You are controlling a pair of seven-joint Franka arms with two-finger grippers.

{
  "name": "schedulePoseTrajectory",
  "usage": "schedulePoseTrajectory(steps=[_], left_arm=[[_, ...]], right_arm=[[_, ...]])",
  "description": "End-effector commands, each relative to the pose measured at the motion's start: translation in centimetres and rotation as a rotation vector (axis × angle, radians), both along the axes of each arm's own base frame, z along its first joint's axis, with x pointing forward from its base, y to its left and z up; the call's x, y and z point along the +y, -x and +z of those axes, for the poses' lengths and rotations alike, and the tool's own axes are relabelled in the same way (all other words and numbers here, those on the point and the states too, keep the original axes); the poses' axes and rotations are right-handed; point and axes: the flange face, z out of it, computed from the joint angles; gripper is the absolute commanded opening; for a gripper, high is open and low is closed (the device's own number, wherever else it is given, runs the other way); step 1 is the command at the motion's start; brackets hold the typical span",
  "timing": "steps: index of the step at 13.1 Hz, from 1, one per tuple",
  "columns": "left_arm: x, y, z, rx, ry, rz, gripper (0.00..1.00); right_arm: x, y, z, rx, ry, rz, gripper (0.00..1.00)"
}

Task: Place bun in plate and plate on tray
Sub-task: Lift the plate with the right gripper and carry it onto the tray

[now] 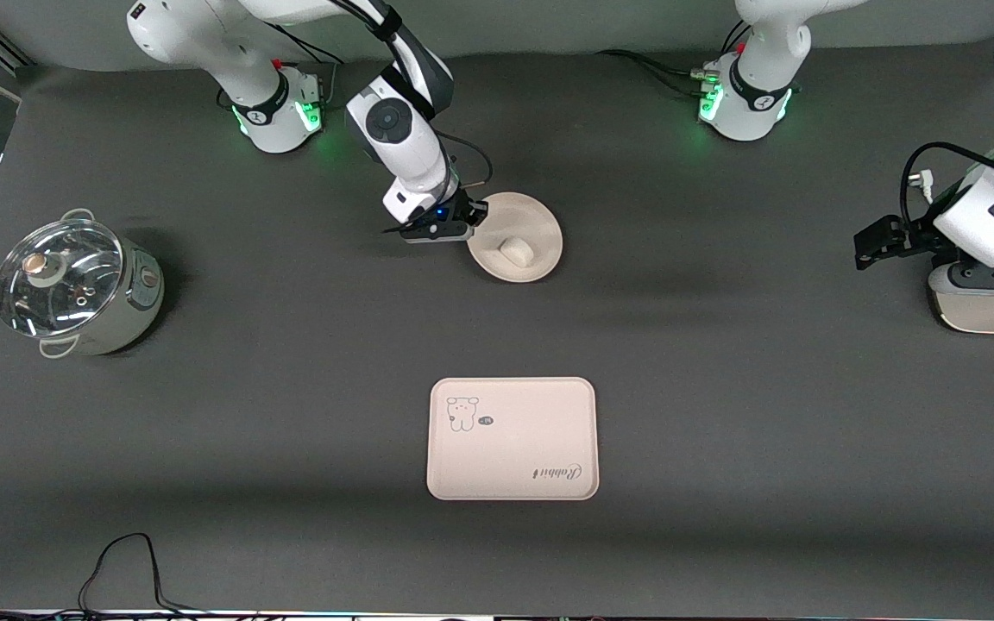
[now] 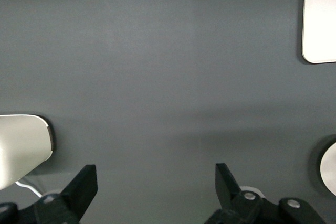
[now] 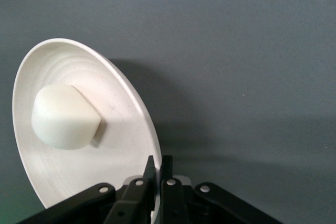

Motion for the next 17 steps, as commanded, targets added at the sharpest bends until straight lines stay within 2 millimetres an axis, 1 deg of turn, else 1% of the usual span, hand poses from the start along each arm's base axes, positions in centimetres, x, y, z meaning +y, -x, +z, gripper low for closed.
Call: schedulePoseTrajectory(steps=[1, 3, 5, 6, 7, 9, 10, 11, 12, 13, 14, 16, 17], left_arm=[[-0.2, 0.4, 0.4, -0.018, -0.011, 0.008, 1.00], [-0.2, 0.4, 0.3, -0.016, -0.011, 0.008, 1.00], [-0.1, 0.3, 0.2, -0.016, -0.010, 0.010, 1.00], [-0.1, 0.4, 0.3, -0.018, -0.011, 0.010, 1.00], [-0.1, 0.3, 0.4, -0.019, -0.011, 0.010, 1.00], [0.0, 0.4, 0.3, -0.018, -0.011, 0.011, 1.00], [0.1, 0.4, 0.3, -0.018, -0.011, 0.008, 1.00], [0.1, 0.3, 0.4, -0.021, -0.011, 0.002, 1.00], [0.1, 0.3, 0.3, -0.019, -0.010, -0.001, 1.00], [0.1, 0.3, 0.4, -0.021, -0.010, -0.001, 1.00], [0.0, 0.3, 0.4, -0.021, -0.010, -0.003, 1.00], [0.1, 0.3, 0.5, -0.022, -0.010, -0.001, 1.00], [0.2, 0.3, 0.5, -0.022, -0.010, 0.000, 1.00]], right_arm=[[-0.7, -0.5, 4.5, -0.002, -0.027, 0.031, 0.00], [-1.5, -0.9, 7.7, 0.001, -0.049, 0.044, 0.00], [-2.1, -0.7, 11.1, 0.036, -0.146, 0.075, 0.00], [-2.6, -0.8, 12.1, 0.051, -0.194, 0.085, 0.00], [-2.6, -0.8, 12.5, 0.052, -0.204, 0.090, 0.00], [-2.6, -0.9, 12.5, 0.053, -0.208, 0.087, 0.00], [-2.7, -1.1, 12.2, 0.053, -0.205, 0.086, 0.00], [-3.0, -1.8, 11.8, 0.043, -0.205, 0.098, 0.00], [-3.3, -3.5, 11.3, 0.040, -0.206, 0.090, 0.00], [-2.9, -5.0, 10.9, 0.039, -0.210, 0.082, 0.00], [-2.4, -7.1, 10.7, 0.033, -0.220, 0.072, 0.00], [-1.6, -12.1, 9.9, 0.014, -0.243, 0.043, 0.00], [-0.9, -14.7, 9.8, 0.001, -0.260, 0.034, 0.00]])
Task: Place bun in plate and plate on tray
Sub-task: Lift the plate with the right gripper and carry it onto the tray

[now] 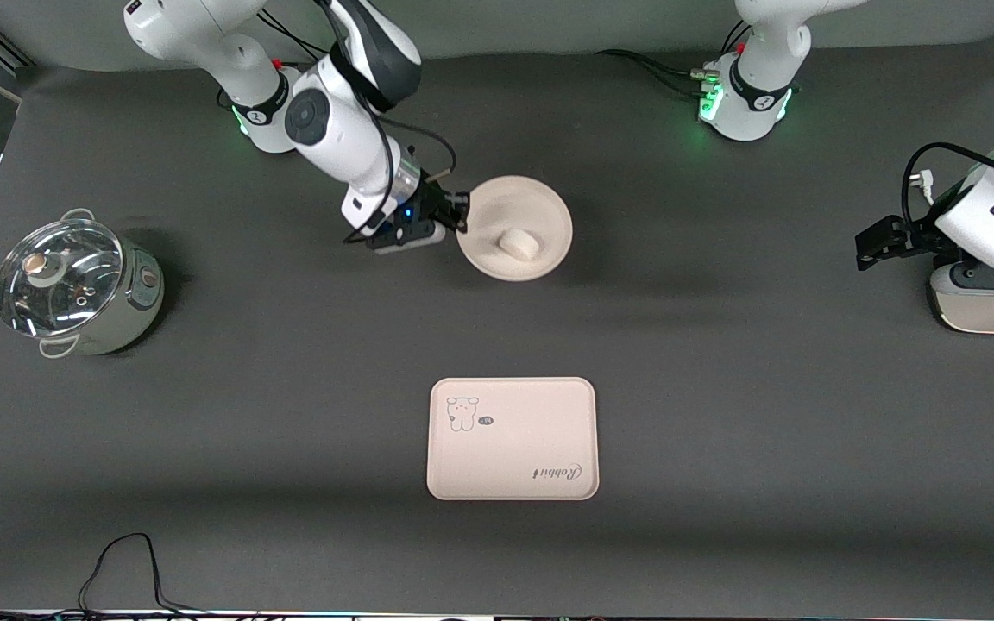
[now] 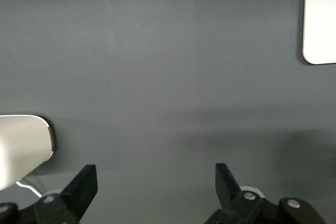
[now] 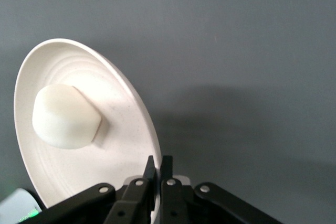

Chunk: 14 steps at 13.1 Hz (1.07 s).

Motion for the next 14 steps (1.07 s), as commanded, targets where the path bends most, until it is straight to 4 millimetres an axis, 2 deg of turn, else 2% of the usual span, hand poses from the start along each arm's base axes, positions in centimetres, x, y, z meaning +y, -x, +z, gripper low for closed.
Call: schedulePoseTrajectory(steps=[1, 3, 5, 7, 8, 10, 11, 14], left_arm=[[-0.1, 0.4, 0.5, -0.021, -0.010, -0.003, 1.00], [0.2, 0.4, 0.6, -0.021, -0.011, 0.001, 1.00], [0.2, 0.4, 0.6, -0.022, -0.011, 0.001, 1.00], [0.4, 0.4, 0.6, -0.022, -0.011, 0.006, 1.00], [0.4, 0.4, 0.6, -0.022, -0.011, 0.006, 1.00], [0.4, 0.4, 0.6, -0.022, -0.011, 0.006, 1.00], [0.4, 0.4, 0.7, -0.024, -0.011, 0.009, 1.00], [0.3, 0.4, 0.7, -0.024, -0.011, 0.017, 1.00]], right_arm=[[2.6, -7.4, -1.4, -0.023, -0.060, -0.015, 0.00], [2.5, -12.4, -2.1, -0.045, -0.085, -0.055, 0.00], [2.8, -16.5, -2.6, -0.048, -0.112, -0.075, 0.00], [2.0, -20.7, -2.5, -0.039, -0.138, -0.088, 0.00], [1.9, -22.1, -2.6, -0.043, -0.144, -0.086, 0.00], [1.4, -24.6, -4.2, -0.056, -0.121, -0.076, 0.00], [0.3, -25.9, -5.8, -0.054, -0.118, -0.097, 0.00], [0.1, -27.5, -11.0, -0.039, -0.112, -0.115, 0.00]])
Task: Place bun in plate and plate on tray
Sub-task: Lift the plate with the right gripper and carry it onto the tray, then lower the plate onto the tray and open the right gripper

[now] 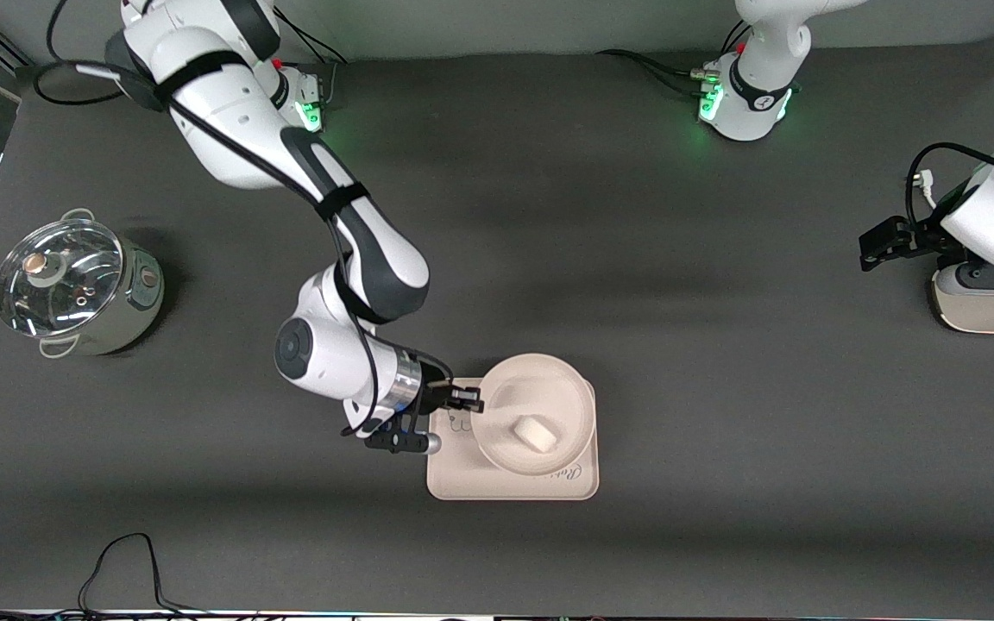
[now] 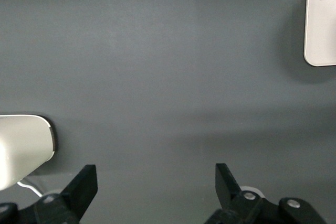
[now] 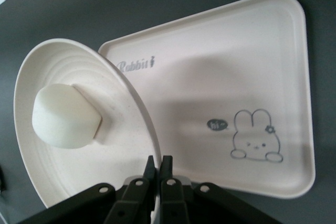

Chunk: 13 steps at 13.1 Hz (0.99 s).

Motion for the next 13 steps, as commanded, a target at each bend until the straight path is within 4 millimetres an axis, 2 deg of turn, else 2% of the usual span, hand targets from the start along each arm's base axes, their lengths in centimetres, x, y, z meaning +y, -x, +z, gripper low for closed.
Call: schedulePoseTrajectory(steps=[1, 4, 8, 9, 10, 11, 13], left_arm=[[-0.1, 0.5, 0.6, -0.020, -0.011, 0.010, 1.00], [-0.1, 0.5, 0.6, -0.023, -0.009, 0.012, 1.00], [-0.3, 0.4, 0.7, -0.031, -0.009, 0.010, 1.00], [-0.3, 0.3, 0.6, -0.032, -0.008, 0.010, 1.00], [-0.4, 0.4, 0.7, -0.034, -0.008, 0.009, 1.00], [-0.3, 0.4, 0.6, -0.031, -0.009, 0.010, 1.00], [-0.2, 0.4, 0.7, -0.032, -0.009, 0.012, 1.00]], right_arm=[[0.4, -1.6, -4.6, 0.004, 0.003, 0.011, 0.00], [-0.1, -1.7, -8.3, -0.021, 0.014, -0.033, 0.00], [-0.2, -1.5, -9.5, -0.016, 0.019, -0.039, 0.00], [-0.4, -1.6, -9.6, -0.016, 0.020, -0.042, 0.28], [-0.4, -1.6, -9.6, -0.012, 0.020, -0.047, 0.86], [-0.4, -1.6, -9.3, -0.012, 0.018, -0.049, 1.00], [-0.4, -2.1, -7.0, -0.022, 0.000, -0.060, 1.00]])
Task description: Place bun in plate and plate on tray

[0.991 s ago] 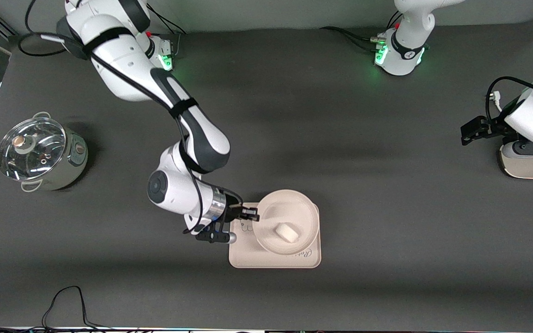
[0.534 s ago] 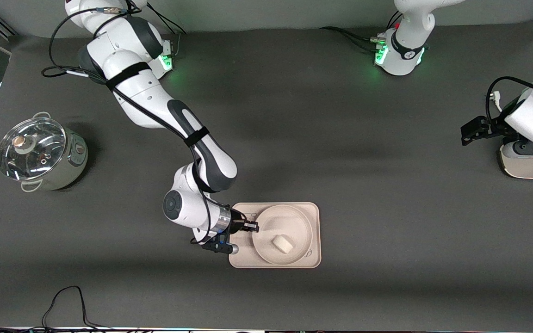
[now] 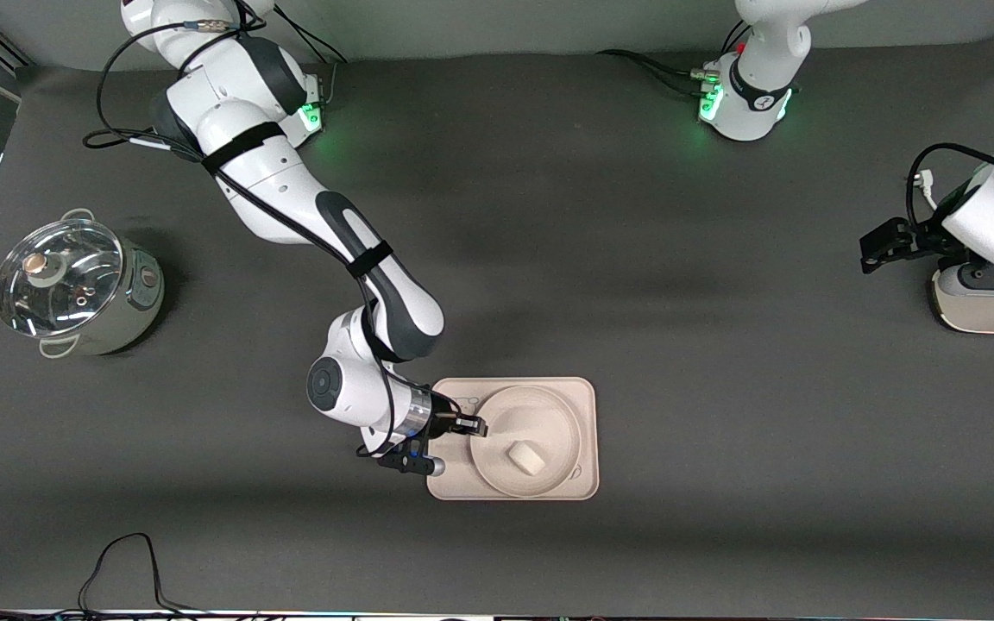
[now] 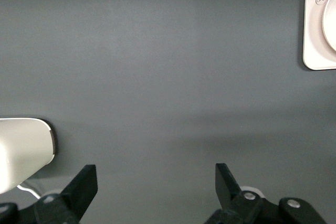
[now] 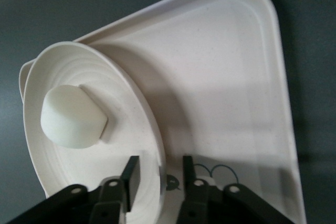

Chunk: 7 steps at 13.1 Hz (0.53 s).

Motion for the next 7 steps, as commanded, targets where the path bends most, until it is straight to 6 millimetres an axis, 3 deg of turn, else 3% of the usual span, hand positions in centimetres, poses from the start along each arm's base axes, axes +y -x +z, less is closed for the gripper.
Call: schedulePoseTrajectory(steps=[1, 3, 5, 7], left_arm=[[-0.1, 0.5, 0.4, -0.015, -0.009, 0.011, 1.00], [0.1, 0.4, 0.1, -0.011, -0.008, 0.016, 1.00], [0.2, 0.3, -0.1, -0.008, -0.007, 0.016, 1.00], [0.2, 0.3, -0.2, -0.003, -0.007, 0.033, 1.00]], right_arm=[[0.2, -0.9, 4.5, -0.029, -0.030, -0.014, 1.00], [0.1, -0.4, 9.7, 0.021, -0.046, -0.072, 1.00], [-0.1, 1.6, 15.2, 0.055, -0.036, -0.048, 1.00], [-2.6, 3.9, 20.7, 0.086, -0.001, -0.031, 1.00]])
